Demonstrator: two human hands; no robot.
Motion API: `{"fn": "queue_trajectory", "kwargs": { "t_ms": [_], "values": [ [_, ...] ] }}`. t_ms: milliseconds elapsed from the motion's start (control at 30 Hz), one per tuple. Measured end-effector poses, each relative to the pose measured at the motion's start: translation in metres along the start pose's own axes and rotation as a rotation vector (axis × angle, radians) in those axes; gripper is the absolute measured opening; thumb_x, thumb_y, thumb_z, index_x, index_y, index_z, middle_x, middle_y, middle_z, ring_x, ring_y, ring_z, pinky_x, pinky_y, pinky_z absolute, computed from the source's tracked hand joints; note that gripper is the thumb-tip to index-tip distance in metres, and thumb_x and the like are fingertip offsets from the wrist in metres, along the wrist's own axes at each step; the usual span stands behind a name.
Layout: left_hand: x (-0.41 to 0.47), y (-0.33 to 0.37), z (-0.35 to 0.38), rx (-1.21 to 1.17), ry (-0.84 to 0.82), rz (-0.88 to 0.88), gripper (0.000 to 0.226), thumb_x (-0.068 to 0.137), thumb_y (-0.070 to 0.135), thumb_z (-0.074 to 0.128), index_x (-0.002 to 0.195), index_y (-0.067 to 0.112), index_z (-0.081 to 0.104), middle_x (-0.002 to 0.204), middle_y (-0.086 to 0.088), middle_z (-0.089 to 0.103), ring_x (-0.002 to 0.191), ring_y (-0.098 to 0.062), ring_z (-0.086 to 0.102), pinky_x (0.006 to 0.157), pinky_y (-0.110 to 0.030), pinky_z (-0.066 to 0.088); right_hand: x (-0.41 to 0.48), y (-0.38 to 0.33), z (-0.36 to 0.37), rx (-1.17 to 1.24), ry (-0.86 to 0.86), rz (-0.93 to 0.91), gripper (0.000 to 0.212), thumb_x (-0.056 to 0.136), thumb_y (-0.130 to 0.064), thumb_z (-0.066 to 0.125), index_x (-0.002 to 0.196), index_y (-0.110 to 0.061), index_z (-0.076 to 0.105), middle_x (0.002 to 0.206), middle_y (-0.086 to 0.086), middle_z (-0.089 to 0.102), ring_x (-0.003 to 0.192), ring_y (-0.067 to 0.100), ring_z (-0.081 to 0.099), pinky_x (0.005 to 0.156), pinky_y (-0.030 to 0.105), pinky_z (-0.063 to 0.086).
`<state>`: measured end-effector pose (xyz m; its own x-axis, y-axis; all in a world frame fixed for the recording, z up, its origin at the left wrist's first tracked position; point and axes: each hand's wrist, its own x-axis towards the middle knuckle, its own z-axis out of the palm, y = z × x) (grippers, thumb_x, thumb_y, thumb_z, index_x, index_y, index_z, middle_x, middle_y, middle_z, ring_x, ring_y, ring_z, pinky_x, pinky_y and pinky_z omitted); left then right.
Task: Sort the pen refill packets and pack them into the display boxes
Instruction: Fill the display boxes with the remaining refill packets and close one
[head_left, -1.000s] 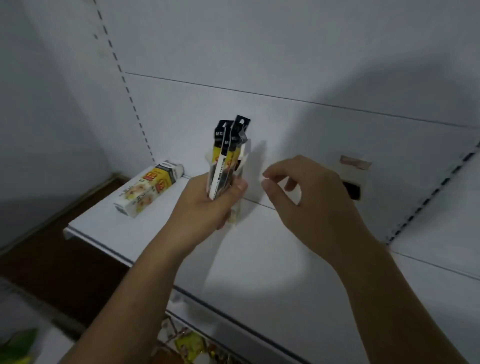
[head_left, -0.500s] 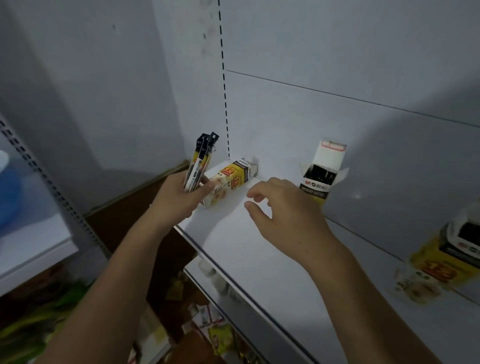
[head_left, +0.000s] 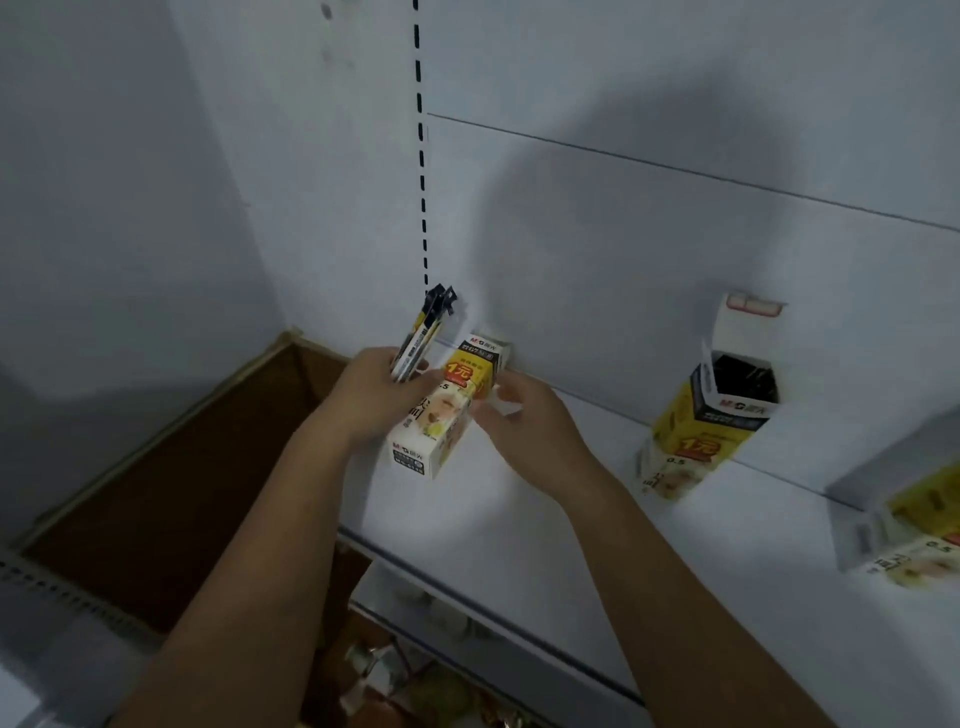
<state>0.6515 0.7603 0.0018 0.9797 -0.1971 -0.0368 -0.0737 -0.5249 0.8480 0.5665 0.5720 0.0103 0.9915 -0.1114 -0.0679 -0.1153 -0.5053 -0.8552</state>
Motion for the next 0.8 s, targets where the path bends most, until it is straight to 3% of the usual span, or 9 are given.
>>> {"fn": "queue_trajectory", "kwargs": {
  "t_ms": [67,167,267,300,367,467,633,800],
  "values": [
    [0.005,-0.001,0.004,-0.065,-0.065,0.0,0.022,0.095,0.036,0.075,0.096,0.014,0.077,0.082,-0.003,0.079,0.072,-0.014,0.076,0.065,-0.032,0.059,0.005,0.0,0.008,0.063,-0.001,0.018,0.032,0.101,-0.034,0.064,0.132,-0.027,0.066,0.13,-0.01,0.065,0.108,0.002,0.062,0.087,0.024,0.049],
    [0.006,-0.004,0.008,-0.161,-0.116,0.012,0.019,0.095,0.032,0.075,0.097,0.012,0.076,0.085,-0.004,0.079,0.075,-0.016,0.077,0.072,-0.037,0.06,0.002,0.0,0.014,0.135,-0.006,-0.009,0.019,0.102,-0.027,0.064,0.119,-0.031,0.07,0.116,-0.015,0.072,0.096,0.001,0.071,0.078,0.02,0.053],
    [0.0,-0.001,0.007,-0.29,-0.163,0.05,0.021,0.096,0.03,0.075,0.11,0.014,0.073,0.098,-0.004,0.081,0.088,-0.024,0.079,0.084,-0.049,0.063,-0.006,0.001,0.016,0.248,0.021,-0.05,0.036,0.098,-0.018,0.07,0.131,-0.031,0.065,0.12,-0.018,0.071,0.09,0.0,0.074,0.069,0.011,0.051],
    [-0.003,0.001,0.007,-0.347,-0.166,0.059,0.023,0.096,0.03,0.075,0.111,0.012,0.071,0.095,-0.005,0.08,0.085,-0.025,0.078,0.08,-0.05,0.063,-0.008,0.001,0.015,0.243,0.04,-0.068,0.045,0.096,-0.019,0.073,0.137,-0.031,0.062,0.124,-0.02,0.069,0.091,0.0,0.073,0.069,0.011,0.052],
    [-0.01,0.009,0.007,-0.445,-0.137,0.06,0.027,0.095,0.028,0.076,0.11,0.007,0.068,0.077,-0.003,0.076,0.064,-0.021,0.072,0.062,-0.039,0.057,-0.013,0.002,0.012,0.219,0.079,-0.11,0.057,0.092,-0.021,0.078,0.143,-0.034,0.056,0.132,-0.024,0.064,0.099,0.0,0.071,0.073,0.018,0.056],
    [-0.019,0.019,0.008,-0.559,-0.105,0.098,0.03,0.091,0.021,0.08,0.11,0.003,0.064,0.063,-0.004,0.065,0.053,-0.021,0.053,0.057,-0.033,0.045,-0.022,0.0,0.002,0.197,0.151,-0.194,0.057,0.09,-0.022,0.081,0.139,-0.035,0.056,0.133,-0.027,0.06,0.106,0.0,0.068,0.083,0.029,0.059],
    [-0.039,0.032,0.013,-0.598,-0.182,0.247,0.038,0.09,0.007,0.078,0.124,0.005,0.062,0.103,-0.015,0.076,0.06,-0.026,0.05,0.058,-0.036,0.045,-0.035,-0.011,-0.016,0.191,0.309,-0.357,0.055,0.094,-0.015,0.073,0.14,-0.036,0.051,0.132,-0.016,0.056,0.102,0.009,0.066,0.079,0.026,0.057],
    [-0.056,0.036,0.024,-0.571,-0.198,0.276,0.045,0.084,0.014,0.081,0.125,0.01,0.064,0.102,-0.006,0.076,0.063,-0.027,0.055,0.06,-0.039,0.046,-0.039,-0.025,-0.04,0.047,0.38,-0.467,0.052,0.098,-0.021,0.069,0.143,-0.038,0.05,0.129,-0.01,0.048,0.107,0.006,0.057,0.081,0.013,0.047]
  ]
}}
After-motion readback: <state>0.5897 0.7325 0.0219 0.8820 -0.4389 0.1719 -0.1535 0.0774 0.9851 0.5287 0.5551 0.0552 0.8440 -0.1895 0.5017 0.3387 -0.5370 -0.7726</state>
